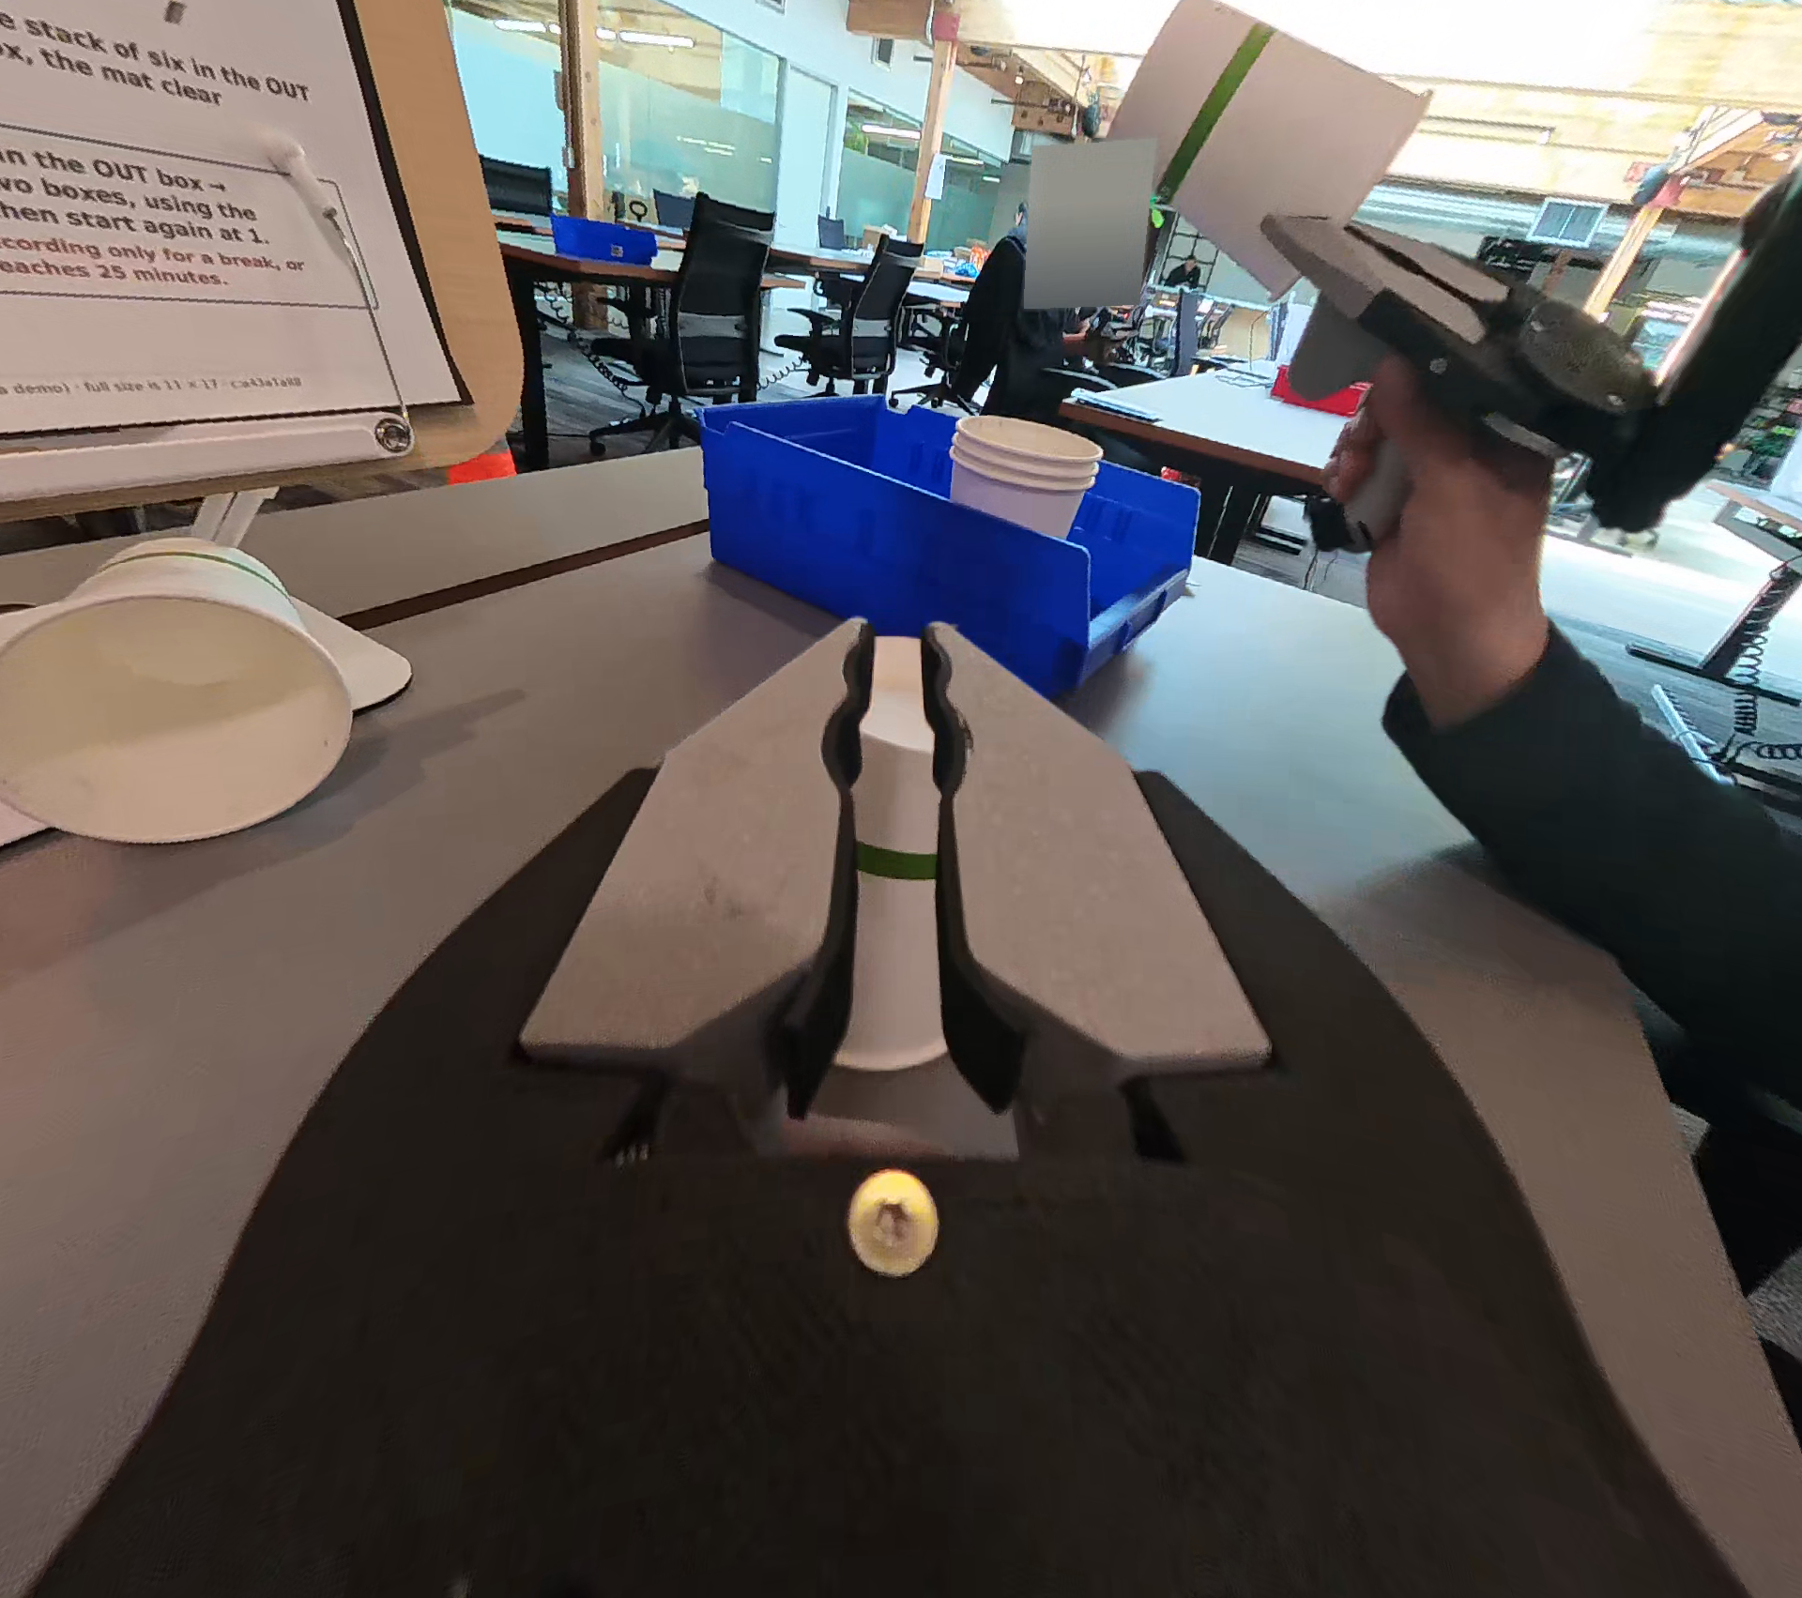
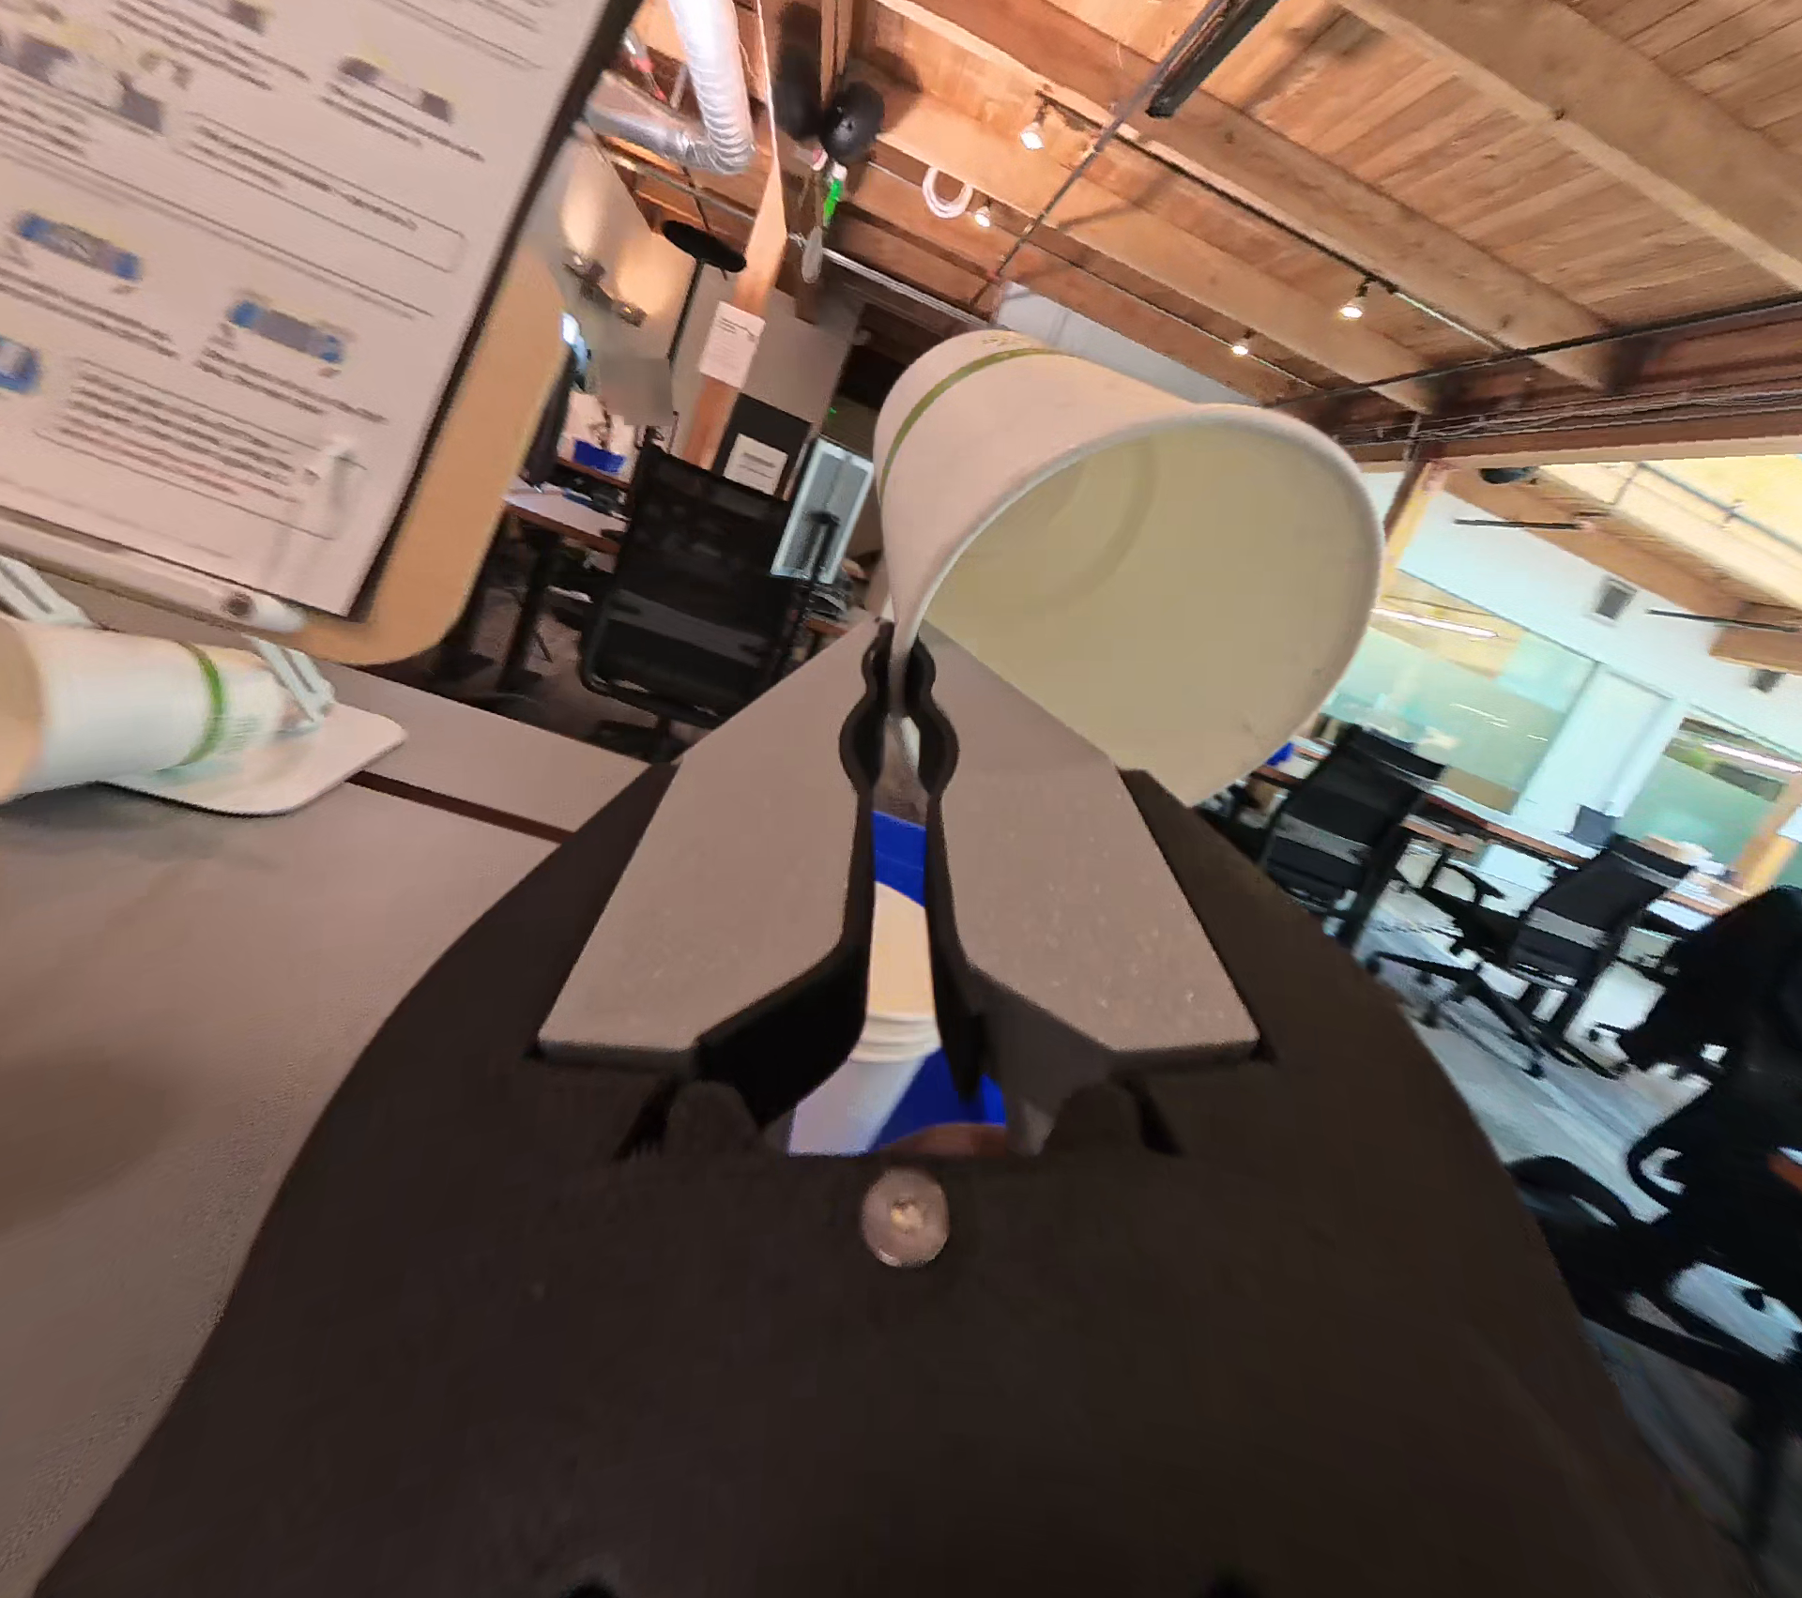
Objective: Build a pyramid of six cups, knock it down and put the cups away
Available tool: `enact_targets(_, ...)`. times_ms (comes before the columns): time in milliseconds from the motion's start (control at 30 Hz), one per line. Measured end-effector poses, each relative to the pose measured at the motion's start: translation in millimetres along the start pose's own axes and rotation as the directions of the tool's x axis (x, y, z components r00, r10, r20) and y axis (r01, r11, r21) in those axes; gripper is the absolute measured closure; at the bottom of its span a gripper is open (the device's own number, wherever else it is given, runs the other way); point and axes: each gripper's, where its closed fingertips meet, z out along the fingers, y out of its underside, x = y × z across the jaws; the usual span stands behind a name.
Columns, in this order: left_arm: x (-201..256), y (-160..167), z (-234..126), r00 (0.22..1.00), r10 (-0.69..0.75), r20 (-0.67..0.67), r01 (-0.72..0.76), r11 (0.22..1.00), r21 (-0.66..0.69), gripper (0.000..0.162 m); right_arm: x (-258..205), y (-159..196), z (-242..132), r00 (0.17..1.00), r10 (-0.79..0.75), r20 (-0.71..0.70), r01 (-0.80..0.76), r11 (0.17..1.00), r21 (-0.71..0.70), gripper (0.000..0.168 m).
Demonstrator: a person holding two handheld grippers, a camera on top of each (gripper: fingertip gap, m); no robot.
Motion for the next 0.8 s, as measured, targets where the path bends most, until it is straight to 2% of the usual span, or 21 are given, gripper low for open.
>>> enact_targets(33,0,2,1,1.0,0.0,0.0,0.0,1.0,-0.01,0.155,6,7,3,0.999,-0.035,-0.001,0.035,0.999,-0.033,0.168)
enact_targets(100,1,5,2,1.0,0.002,-0.002,-0.002,1.0,-0.028,0.155,5,29,8,0.992,-0.099,0.084,0.111,0.982,-0.153,0.168)
enact_targets(133,1,6,2,1.0,0.005,0.0,-0.005,0.999,-0.034,0.155,3,38,9,0.982,-0.125,0.141,0.154,0.964,-0.216,0.168)
enact_targets(233,1,6,2,1.0,0.006,0.0,-0.006,0.999,-0.037,0.155,12,56,9,0.952,-0.231,0.2,0.291,0.887,-0.358,0.168)
enact_targets(300,2,6,3,1.0,-0.002,-0.007,0.002,0.999,-0.04,0.154,6,73,6,0.937,-0.201,0.286,0.315,0.841,-0.44,0.168)
enact_targets(500,-5,12,3,1.0,-0.012,0.01,0.013,0.997,-0.07,0.153,-11,89,17,0.868,-0.132,0.479,0.393,0.773,-0.498,0.168)
enact_targets(600,-6,13,3,0.999,-0.036,0.011,0.037,0.997,-0.074,0.153,-4,79,24,0.804,-0.163,0.572,0.51,0.684,-0.521,0.168)
enact_targets(700,-7,13,3,0.999,-0.03,0.018,0.032,0.996,-0.078,0.153,-9,72,20,0.735,-0.115,0.668,0.586,0.604,-0.54,0.168)
enact_targets(800,-8,16,3,0.999,-0.024,0.025,0.026,0.996,-0.087,0.152,-8,81,14,0.691,-0.08,0.719,0.657,0.484,-0.577,0.168)
